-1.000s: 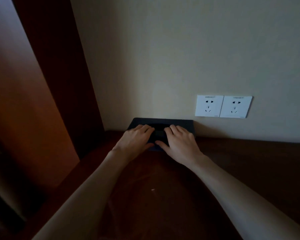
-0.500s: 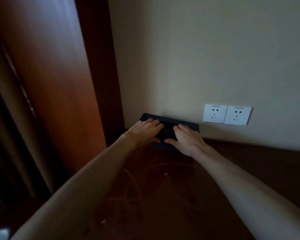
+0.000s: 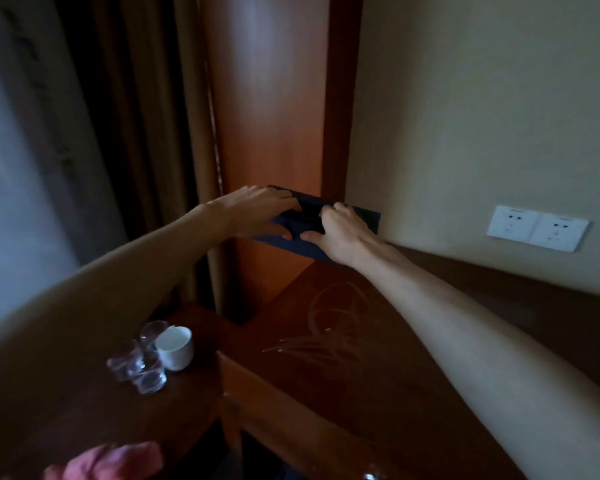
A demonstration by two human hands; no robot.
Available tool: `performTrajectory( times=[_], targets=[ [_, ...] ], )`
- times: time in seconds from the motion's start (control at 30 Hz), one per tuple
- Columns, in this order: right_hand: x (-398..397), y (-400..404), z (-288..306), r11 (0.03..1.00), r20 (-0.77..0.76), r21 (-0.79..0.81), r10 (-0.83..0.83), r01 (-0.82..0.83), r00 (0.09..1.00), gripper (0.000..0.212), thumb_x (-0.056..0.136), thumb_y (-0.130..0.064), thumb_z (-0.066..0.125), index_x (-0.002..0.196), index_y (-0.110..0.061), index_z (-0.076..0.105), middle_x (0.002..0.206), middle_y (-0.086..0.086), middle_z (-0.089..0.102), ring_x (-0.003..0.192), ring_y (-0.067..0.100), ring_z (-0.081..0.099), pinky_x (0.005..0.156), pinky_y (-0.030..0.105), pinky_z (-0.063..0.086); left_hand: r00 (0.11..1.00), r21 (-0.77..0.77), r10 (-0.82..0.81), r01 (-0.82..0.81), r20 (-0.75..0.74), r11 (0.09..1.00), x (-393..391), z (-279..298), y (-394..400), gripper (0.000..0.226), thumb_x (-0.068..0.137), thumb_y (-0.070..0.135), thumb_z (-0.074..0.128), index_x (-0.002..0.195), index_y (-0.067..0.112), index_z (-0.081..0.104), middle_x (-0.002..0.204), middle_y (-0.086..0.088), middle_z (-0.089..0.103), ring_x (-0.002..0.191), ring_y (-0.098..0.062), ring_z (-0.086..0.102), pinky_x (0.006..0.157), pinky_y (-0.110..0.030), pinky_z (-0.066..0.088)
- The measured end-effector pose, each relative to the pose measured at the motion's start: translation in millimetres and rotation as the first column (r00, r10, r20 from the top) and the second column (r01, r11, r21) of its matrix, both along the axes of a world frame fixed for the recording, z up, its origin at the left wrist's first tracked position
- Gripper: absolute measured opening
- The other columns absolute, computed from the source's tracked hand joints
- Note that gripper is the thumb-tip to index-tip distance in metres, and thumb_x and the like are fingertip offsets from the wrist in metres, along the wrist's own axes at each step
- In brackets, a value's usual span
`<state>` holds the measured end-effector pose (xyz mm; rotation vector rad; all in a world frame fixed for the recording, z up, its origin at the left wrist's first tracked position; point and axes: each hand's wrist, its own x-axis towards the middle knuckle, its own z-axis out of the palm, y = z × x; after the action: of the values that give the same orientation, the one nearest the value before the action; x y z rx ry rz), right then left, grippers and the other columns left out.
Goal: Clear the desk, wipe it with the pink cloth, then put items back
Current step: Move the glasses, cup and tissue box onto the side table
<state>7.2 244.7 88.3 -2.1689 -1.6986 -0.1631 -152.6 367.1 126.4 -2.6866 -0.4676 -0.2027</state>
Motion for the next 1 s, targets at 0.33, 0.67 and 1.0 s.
performTrajectory(
  times=[0.33,0.67,1.0],
  targets=[
    [-148.8,131.7,-62.4,0.976,-0.108,-0.174,0.115,-0.133,0.987,0.041,0.103,-0.038,0.057,0.127,-0.005,0.056,0.136,0.017,0.05,0.123,0.035,0.05,0.097,0.041,0.046,0.973,-0.086,0.219,-0.224,-0.069,0.971,-152.7,-68.0,103.7,0.06,0.092,0.048,0.067,0.143,0.027,0.045,0.136,0.005,0.052,0.122,-0.019,0.056,0.088,-0.044,0.053],
    [-197.4,260.2,-200.1,0.94,-0.231,-0.338,-0.037,-0.044,0.972,0.047,0.095,-0.036,0.07,0.13,-0.006,0.063,0.134,0.021,0.061,0.124,0.038,0.058,0.099,0.039,0.049,0.948,-0.226,0.265,-0.301,-0.176,0.927,-174.9,-216.3,233.9,0.06,0.086,0.043,0.074,0.138,0.029,0.049,0.136,0.008,0.053,0.118,-0.019,0.061,0.088,-0.038,0.052],
    [-185.8,309.2,-294.9,0.91,-0.191,-0.41,-0.145,0.055,0.971,0.052,0.095,-0.035,0.069,0.136,-0.005,0.058,0.14,0.019,0.056,0.132,0.036,0.052,0.108,0.04,0.045,0.951,-0.47,0.264,-0.309,-0.161,0.827,-148.8,-318.4,293.5,0.06,0.084,0.032,0.079,0.139,0.03,0.055,0.137,0.003,0.059,0.123,-0.023,0.06,0.098,-0.039,0.051]
  ],
)
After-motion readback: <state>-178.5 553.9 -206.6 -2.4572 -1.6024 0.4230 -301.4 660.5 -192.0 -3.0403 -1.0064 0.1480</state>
